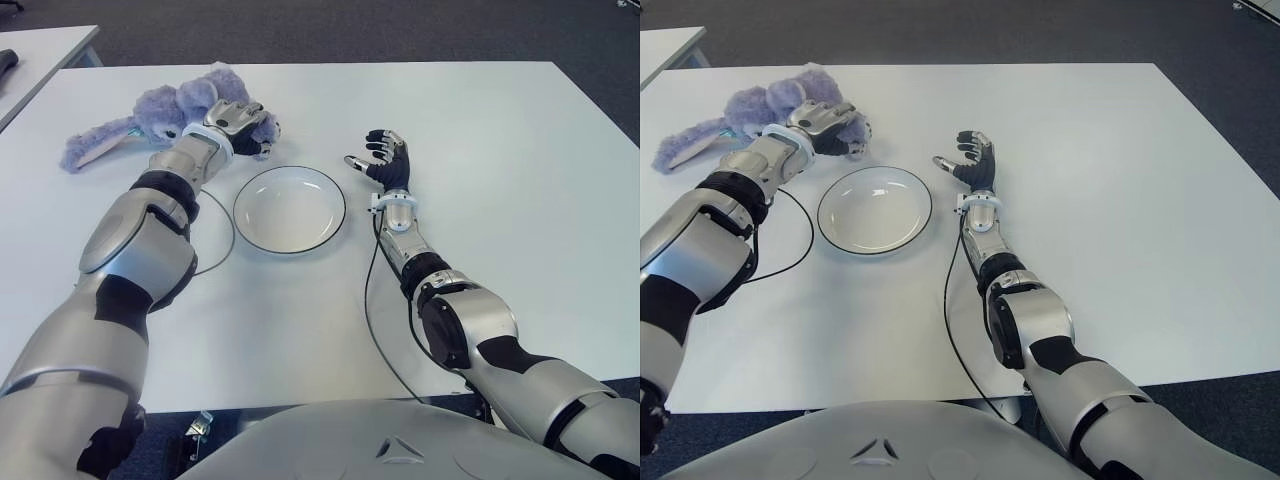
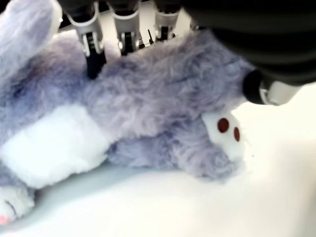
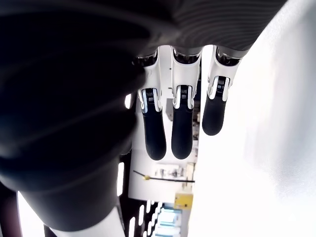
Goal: Put the doll into the plate.
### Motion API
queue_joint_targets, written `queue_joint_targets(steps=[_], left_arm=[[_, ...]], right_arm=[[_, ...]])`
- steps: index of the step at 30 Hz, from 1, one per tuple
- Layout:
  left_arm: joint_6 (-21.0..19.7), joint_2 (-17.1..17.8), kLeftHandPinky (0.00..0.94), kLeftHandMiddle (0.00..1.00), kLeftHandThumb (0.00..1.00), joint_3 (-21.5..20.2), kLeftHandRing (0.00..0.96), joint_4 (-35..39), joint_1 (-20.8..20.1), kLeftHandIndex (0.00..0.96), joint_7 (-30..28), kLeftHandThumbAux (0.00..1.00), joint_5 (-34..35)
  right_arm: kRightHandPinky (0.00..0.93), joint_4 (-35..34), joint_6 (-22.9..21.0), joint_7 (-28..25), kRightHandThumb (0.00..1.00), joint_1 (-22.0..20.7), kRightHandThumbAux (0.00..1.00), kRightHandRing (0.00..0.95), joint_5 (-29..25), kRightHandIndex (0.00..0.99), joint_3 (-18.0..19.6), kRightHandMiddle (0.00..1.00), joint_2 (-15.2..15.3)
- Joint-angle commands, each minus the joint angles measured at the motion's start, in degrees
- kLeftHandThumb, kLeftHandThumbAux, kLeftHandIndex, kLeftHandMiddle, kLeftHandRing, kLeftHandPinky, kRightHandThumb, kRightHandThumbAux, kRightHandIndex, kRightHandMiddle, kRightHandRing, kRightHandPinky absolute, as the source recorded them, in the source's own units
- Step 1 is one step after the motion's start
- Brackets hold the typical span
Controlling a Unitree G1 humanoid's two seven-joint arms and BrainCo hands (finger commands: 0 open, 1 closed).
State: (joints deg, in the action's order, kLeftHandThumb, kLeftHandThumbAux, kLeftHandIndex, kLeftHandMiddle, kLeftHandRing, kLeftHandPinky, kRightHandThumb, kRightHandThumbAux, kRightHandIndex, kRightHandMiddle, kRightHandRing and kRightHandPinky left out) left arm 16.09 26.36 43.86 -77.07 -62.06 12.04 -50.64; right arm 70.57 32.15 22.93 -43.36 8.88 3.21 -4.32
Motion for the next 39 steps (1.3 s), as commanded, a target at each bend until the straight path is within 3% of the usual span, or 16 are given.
queue_joint_targets(steps=[1, 21, 39], left_arm=[[-0.4, -1.0, 0.001, 0.001, 0.425, 0.8, 0.029, -2.0, 1.9, 0.0, -3.7, 0.249, -1.2], [0.5, -0.7, 0.0, 0.0, 0.352, 1.1, 0.024, -2.0, 1.5, 0.0, -4.1, 0.2, -1.3], [-0.8, -1.1, 0.0, 0.008, 0.375, 1.2, 0.044, -2.1, 1.8, 0.0, -3.2, 0.2, -1.5]], right_arm=[[0.249, 7.4, -2.7, 0.4, 0.03, 13.1, 0.956, 0.321, 1.2, 0.318, -0.7, 0.342, -6.4], [0.244, 7.4, -2.9, 0.2, 0.011, 12.9, 0.958, 0.316, 0.6, 0.312, -0.2, 0.338, -6.7], [0.254, 7.4, -2.5, 0.1, 0.045, 13.0, 0.963, 0.322, 0.8, 0.322, -0.3, 0.341, -6.6]])
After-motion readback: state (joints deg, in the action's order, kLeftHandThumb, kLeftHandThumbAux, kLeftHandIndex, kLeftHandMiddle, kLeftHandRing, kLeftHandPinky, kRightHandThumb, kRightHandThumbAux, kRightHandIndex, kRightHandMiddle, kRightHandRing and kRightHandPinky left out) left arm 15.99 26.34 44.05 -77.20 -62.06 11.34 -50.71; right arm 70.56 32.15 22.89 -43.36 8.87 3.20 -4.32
